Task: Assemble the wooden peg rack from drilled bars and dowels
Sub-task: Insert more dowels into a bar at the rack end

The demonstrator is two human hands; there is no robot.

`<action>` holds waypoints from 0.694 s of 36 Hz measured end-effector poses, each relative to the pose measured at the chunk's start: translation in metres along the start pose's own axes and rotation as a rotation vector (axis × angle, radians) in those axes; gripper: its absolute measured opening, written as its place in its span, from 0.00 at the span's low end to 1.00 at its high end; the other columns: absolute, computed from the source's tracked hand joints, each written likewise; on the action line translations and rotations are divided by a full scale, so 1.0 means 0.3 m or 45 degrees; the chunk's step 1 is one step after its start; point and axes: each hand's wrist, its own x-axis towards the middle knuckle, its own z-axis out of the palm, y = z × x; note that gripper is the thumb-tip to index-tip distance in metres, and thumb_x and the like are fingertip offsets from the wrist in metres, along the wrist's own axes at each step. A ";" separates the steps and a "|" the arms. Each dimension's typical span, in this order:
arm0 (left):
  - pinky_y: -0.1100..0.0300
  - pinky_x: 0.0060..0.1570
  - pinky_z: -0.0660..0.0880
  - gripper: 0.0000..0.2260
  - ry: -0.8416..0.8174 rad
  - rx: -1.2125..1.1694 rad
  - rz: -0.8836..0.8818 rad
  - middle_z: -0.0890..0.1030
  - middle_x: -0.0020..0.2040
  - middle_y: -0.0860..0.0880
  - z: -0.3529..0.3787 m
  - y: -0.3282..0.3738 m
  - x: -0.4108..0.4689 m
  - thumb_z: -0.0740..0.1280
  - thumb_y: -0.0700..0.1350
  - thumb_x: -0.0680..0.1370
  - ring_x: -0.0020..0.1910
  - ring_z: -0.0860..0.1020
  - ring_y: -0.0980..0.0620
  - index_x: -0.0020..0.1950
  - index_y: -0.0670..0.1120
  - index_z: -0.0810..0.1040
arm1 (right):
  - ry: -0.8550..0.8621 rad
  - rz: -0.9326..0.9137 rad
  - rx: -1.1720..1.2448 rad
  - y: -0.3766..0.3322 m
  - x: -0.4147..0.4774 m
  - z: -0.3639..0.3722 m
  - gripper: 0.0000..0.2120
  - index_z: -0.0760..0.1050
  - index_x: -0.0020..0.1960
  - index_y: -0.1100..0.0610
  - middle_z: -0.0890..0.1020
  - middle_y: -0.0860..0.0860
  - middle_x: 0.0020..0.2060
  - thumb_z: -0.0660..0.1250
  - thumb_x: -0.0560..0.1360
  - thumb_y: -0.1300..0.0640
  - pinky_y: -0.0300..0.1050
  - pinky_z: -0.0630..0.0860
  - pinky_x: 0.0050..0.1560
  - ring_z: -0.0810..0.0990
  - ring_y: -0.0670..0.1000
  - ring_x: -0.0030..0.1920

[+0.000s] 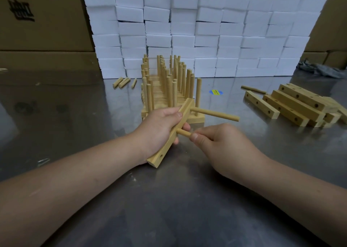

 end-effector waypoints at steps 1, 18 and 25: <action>0.67 0.28 0.73 0.11 -0.003 0.004 0.007 0.81 0.32 0.53 0.001 -0.001 -0.002 0.57 0.43 0.81 0.24 0.72 0.57 0.58 0.50 0.76 | 0.000 0.025 0.053 0.001 0.000 0.002 0.16 0.78 0.42 0.60 0.70 0.43 0.22 0.59 0.78 0.50 0.36 0.64 0.30 0.68 0.41 0.26; 0.65 0.26 0.73 0.09 0.000 -0.164 -0.028 0.83 0.35 0.51 -0.022 0.007 0.004 0.58 0.41 0.80 0.24 0.74 0.55 0.52 0.53 0.76 | 0.223 0.203 0.432 -0.008 -0.034 -0.082 0.21 0.79 0.37 0.56 0.76 0.48 0.24 0.54 0.72 0.45 0.41 0.69 0.34 0.71 0.42 0.26; 0.65 0.23 0.72 0.08 0.084 -0.343 -0.074 0.82 0.32 0.48 -0.024 0.006 0.011 0.59 0.40 0.79 0.21 0.73 0.52 0.50 0.49 0.77 | 0.829 0.172 0.250 0.093 0.062 -0.280 0.10 0.78 0.48 0.65 0.70 0.46 0.28 0.59 0.75 0.65 0.27 0.64 0.25 0.69 0.43 0.27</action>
